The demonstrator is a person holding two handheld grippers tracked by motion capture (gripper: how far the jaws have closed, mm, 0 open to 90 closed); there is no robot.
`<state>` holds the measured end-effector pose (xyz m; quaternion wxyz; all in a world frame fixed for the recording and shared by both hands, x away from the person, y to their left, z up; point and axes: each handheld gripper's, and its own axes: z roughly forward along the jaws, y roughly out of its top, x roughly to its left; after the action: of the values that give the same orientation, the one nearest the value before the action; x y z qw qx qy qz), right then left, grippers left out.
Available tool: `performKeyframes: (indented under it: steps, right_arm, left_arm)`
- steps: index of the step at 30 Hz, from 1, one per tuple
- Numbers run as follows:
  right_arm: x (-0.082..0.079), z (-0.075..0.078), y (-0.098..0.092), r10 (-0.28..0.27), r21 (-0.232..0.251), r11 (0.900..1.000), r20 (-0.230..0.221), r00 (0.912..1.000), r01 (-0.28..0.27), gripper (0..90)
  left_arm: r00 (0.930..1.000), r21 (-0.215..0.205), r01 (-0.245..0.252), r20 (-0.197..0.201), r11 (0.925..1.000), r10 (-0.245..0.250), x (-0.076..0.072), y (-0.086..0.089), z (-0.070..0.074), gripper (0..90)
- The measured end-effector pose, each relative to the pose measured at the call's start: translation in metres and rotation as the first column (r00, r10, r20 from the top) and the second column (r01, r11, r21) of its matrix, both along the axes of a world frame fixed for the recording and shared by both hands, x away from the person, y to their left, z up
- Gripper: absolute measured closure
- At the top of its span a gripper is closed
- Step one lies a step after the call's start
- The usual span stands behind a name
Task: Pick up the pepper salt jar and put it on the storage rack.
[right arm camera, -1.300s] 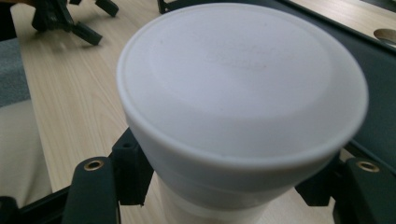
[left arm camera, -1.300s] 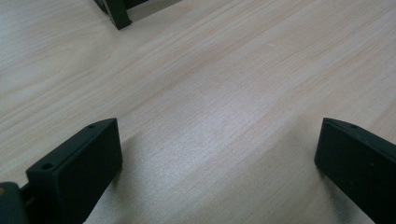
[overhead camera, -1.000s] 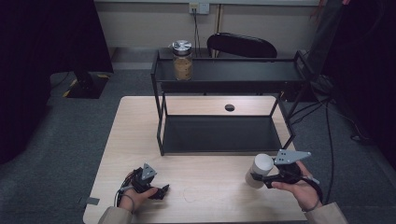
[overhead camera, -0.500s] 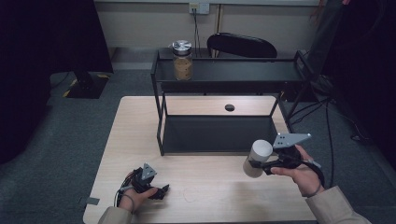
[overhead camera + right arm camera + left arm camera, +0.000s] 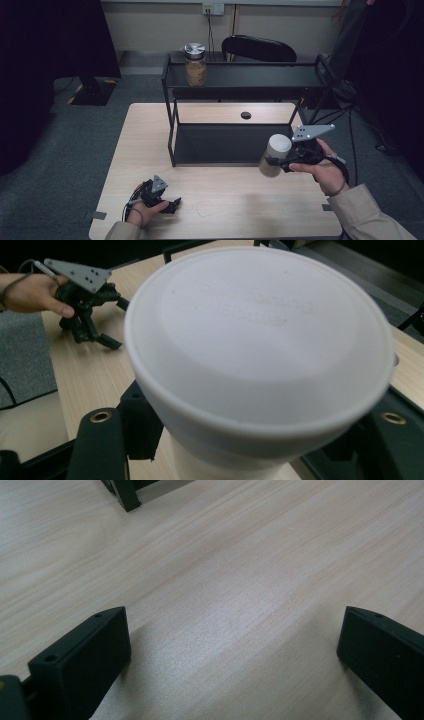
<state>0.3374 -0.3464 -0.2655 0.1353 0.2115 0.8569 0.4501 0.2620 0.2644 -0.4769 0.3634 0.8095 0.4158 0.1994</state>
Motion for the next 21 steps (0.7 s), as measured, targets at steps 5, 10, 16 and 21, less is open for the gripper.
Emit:
performKeyframes:
  steps: [5,10,16,21]
  right_arm:
    - [0.003,0.02,0.006,-0.006,-0.013,1.0,0.008,1.0,0.006,34.4]
    - [0.009,0.036,0.011,-0.001,-0.018,1.0,0.0,1.0,0.001,34.4]
    - [0.015,0.051,0.018,0.003,-0.026,1.0,0.003,1.0,-0.002,34.4]
    - [0.02,0.065,0.022,0.002,-0.023,1.0,0.005,1.0,-0.002,34.4]
  left_arm:
    - [1.0,0.0,-0.001,0.0,1.0,0.001,0.0,0.0,0.0,0.0]
    - [1.0,-0.001,-0.001,0.0,1.0,0.001,0.0,0.0,0.0,0.0]
    - [1.0,0.001,0.0,0.001,1.0,0.0,0.0,0.0,0.0,0.0]
    - [1.0,0.002,0.0,0.0,1.0,0.0,0.0,0.0,0.0,0.0]
